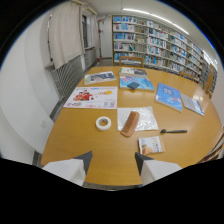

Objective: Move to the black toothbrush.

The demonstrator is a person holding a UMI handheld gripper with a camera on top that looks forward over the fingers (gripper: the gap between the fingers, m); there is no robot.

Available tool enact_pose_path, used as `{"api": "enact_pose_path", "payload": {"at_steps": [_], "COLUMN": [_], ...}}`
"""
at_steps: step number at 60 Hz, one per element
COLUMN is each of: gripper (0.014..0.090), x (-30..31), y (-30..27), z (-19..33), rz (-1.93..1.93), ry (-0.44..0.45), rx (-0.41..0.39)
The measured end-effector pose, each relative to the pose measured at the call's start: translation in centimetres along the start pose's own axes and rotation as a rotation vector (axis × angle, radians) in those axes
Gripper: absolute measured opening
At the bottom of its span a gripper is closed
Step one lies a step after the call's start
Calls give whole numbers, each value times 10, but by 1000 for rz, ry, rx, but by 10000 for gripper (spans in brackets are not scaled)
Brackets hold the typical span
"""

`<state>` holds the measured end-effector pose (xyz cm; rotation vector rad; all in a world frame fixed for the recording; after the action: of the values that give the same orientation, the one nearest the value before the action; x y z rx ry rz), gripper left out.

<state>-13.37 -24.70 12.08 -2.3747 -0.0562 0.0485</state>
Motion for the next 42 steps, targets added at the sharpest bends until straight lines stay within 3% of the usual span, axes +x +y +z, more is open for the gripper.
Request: {"api": "enact_pose_path", "payload": {"at_steps": [17,42], "gripper": [847,844], "x": [33,152], "y": [5,29], "z": [-1,-14], "rz": [4,21], "ry": [22,98], "rx": [-13,-70]}}
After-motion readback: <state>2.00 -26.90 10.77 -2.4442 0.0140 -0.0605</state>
